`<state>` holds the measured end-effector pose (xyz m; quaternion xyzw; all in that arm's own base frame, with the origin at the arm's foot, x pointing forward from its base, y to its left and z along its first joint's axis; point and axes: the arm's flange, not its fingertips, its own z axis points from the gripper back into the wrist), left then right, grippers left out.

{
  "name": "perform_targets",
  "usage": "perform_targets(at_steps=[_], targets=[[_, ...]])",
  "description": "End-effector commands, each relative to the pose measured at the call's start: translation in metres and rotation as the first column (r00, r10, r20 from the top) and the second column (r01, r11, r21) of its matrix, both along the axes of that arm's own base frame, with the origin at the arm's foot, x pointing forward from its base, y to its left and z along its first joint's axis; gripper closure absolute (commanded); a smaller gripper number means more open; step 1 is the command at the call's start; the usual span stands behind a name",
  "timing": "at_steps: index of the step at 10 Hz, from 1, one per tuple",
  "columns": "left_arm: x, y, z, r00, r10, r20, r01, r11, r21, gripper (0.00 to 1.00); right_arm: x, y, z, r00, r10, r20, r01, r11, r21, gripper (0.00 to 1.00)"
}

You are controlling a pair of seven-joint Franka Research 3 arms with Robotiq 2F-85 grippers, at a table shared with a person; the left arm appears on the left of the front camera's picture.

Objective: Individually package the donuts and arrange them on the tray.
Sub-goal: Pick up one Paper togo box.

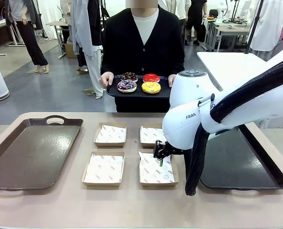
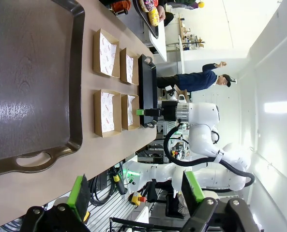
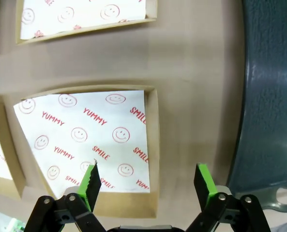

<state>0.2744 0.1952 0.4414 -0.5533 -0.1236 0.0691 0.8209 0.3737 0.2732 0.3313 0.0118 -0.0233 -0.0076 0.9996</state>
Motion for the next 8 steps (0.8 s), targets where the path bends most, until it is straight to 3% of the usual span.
perform_targets(at_steps=[1, 3, 4, 5, 6, 7, 8], targets=[[0.0004, -0.0009, 0.0018, 1.0, -0.003, 0.001, 0.003, 1.0, 0.0, 0.0, 0.0106, 0.0091, -0.01, 1.0, -0.026, 0.001, 0.026, 0.999, -0.032, 0.0], [0.0004, -0.0009, 0.0018, 1.0, -0.003, 0.001, 0.003, 1.0, 0.0, 0.0, 0.0128, 0.006, -0.0154, 1.0, -0.026, -0.008, 0.026, 0.999, -0.024, 0.0], [0.0004, -0.0009, 0.0018, 1.0, -0.003, 0.001, 0.003, 1.0, 0.0, 0.0, 0.0125, 0.0041, -0.0155, 1.0, -0.011, -0.005, 0.011, 1.0, -0.014, 0.58], [0.0004, -0.0009, 0.0018, 1.0, -0.003, 0.001, 0.003, 1.0, 0.0, 0.0, 0.0121, 0.004, -0.0147, 1.0, -0.012, -0.006, 0.012, 1.0, -0.012, 0.58], [0.0004, -0.0009, 0.0018, 1.0, -0.003, 0.001, 0.003, 1.0, 0.0, 0.0, 0.012, 0.0031, -0.0146, 1.0, -0.015, -0.004, 0.015, 1.0, -0.01, 1.0], [0.0004, -0.0009, 0.0018, 1.0, -0.003, 0.001, 0.003, 1.0, 0.0, 0.0, 0.0111, 0.0028, -0.0156, 1.0, -0.016, -0.004, 0.016, 1.0, -0.01, 0.64], [0.0004, -0.0009, 0.0018, 1.0, -0.003, 0.001, 0.003, 1.0, 0.0, 0.0, 0.0115, 0.0023, -0.0161, 1.0, -0.017, -0.006, 0.017, 1.0, -0.009, 1.0]])
